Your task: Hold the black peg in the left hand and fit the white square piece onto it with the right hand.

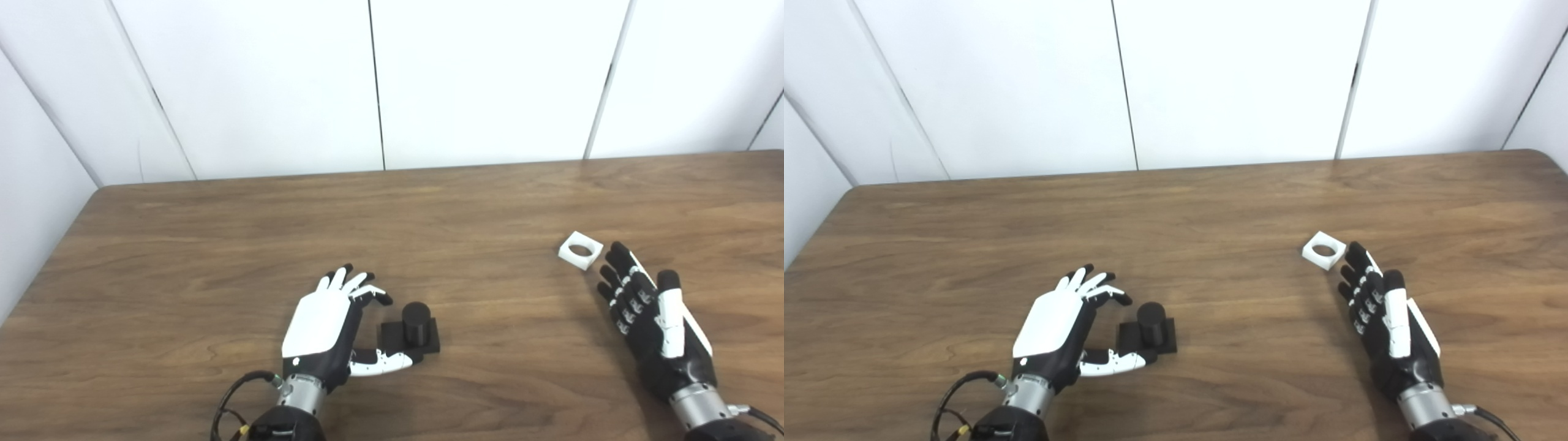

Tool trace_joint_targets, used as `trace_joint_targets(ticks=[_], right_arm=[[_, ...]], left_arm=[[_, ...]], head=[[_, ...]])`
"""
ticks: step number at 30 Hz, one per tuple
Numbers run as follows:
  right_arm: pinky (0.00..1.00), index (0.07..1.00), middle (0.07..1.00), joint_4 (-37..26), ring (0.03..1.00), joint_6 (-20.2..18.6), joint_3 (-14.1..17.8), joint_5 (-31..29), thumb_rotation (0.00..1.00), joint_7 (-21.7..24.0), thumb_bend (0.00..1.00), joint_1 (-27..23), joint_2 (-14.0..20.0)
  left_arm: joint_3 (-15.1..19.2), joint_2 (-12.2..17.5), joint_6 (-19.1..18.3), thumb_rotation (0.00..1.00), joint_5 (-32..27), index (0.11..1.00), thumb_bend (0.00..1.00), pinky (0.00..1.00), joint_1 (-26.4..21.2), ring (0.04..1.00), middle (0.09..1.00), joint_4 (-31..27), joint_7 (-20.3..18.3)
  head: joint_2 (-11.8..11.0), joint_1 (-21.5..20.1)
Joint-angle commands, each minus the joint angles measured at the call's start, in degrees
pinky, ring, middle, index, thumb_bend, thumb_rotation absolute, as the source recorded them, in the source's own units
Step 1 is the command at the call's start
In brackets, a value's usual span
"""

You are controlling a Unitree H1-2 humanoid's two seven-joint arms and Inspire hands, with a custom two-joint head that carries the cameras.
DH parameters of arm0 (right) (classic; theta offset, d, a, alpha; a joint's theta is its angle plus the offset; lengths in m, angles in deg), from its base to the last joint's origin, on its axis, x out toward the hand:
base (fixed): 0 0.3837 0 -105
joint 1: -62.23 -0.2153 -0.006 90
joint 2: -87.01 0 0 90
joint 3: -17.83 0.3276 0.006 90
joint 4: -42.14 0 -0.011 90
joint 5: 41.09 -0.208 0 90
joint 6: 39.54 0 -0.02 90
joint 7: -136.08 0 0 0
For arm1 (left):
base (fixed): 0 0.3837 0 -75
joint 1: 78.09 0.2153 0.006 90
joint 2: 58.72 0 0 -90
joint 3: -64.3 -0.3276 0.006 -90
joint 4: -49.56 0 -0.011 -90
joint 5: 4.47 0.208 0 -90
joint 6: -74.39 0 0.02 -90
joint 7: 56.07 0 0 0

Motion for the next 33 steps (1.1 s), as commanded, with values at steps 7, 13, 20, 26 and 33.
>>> trace_joint_targets(ticks=[7, 13, 20, 26, 33], right_arm=[[1.00, 0.982, 1.000, -0.8, 1.000, -0.2, -0.4, 0.0, 1.00, 0.7, 0.74, -0.3, 0.5], [1.00, 0.981, 1.000, -1.0, 1.000, -0.5, -0.3, 0.2, 1.00, 0.4, 0.75, -0.4, 0.6], [1.00, 0.980, 1.000, -1.1, 1.000, -0.5, -0.2, 0.9, 1.00, 0.3, 0.75, -0.6, 0.9], [1.00, 0.981, 1.000, -1.5, 1.000, -1.0, 0.0, 0.8, 1.00, 0.1, 0.75, -0.8, 1.0], [1.00, 0.981, 0.997, -1.5, 1.000, -1.1, 0.1, 0.7, 1.00, 0.1, 0.76, -0.9, 1.3]], left_arm=[[-0.6, -0.5, 0.3, 0.55, 2.1, 0.680, 1.00, 1.00, -2.1, 1.000, 0.946, -0.3, -1.7], [-0.9, -1.1, 1.0, 0.56, 2.8, 0.678, 0.99, 1.00, -2.2, 1.000, 0.938, 2.4, -0.5], [-0.5, -1.1, 2.5, 0.48, 1.8, 0.671, 0.93, 1.00, -2.4, 1.000, 0.933, 5.9, 3.0], [-0.2, -1.2, 3.6, 0.36, 0.8, 0.651, 0.86, 1.00, -2.1, 0.998, 0.920, 7.4, 5.5], [0.0, -1.1, 4.3, 0.21, -0.1, 0.599, 0.78, 1.00, -1.9, 0.987, 0.894, 8.1, 7.0]], head=[[0.1, -0.1], [0.4, 0.0], [0.6, 0.2], [0.6, 0.5], [0.8, 0.7]])
